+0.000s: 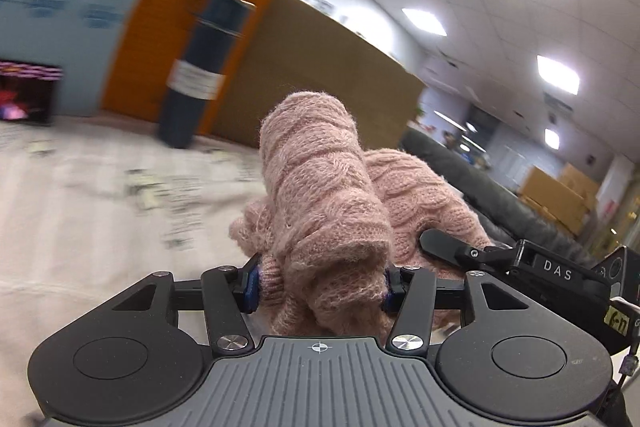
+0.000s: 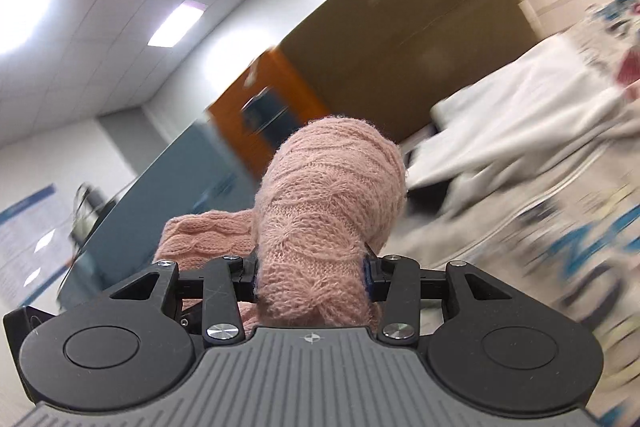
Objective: Fold clothes
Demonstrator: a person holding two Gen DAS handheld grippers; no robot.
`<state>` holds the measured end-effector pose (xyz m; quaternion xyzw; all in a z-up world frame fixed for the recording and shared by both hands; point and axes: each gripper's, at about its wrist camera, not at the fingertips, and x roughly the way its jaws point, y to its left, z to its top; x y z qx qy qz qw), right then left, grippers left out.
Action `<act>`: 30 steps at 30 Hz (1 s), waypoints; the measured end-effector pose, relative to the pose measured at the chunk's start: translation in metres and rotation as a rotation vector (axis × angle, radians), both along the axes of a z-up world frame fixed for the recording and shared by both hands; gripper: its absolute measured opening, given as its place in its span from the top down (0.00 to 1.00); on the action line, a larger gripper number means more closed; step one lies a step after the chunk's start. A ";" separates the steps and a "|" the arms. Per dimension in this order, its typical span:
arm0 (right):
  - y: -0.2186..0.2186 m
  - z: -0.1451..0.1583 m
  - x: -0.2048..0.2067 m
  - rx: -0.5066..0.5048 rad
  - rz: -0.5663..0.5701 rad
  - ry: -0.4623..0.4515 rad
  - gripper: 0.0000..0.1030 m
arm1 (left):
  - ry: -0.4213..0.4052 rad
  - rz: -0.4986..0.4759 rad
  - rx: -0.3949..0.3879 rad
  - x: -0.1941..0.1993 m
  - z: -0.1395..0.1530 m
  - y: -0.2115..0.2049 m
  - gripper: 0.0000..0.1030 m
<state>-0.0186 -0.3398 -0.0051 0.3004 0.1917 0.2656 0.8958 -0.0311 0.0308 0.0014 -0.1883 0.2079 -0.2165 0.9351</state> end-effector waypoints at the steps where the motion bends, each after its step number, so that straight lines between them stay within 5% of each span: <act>1: -0.009 0.001 0.003 0.000 -0.023 -0.007 0.62 | -0.006 -0.011 0.008 0.008 0.002 -0.011 0.51; 8: -0.059 0.014 0.036 -0.002 -0.182 -0.096 0.62 | -0.109 -0.048 0.002 0.066 0.014 -0.073 0.52; 16: -0.085 0.010 0.079 -0.010 -0.356 -0.151 0.62 | -0.109 -0.040 -0.063 0.119 0.009 -0.114 0.51; 26: -0.098 -0.012 0.103 -0.080 -0.484 -0.101 0.62 | -0.077 -0.006 -0.058 0.157 -0.015 -0.128 0.51; 30: -0.092 -0.016 0.120 -0.155 -0.495 -0.049 0.56 | -0.025 0.030 -0.054 0.160 -0.026 -0.120 0.39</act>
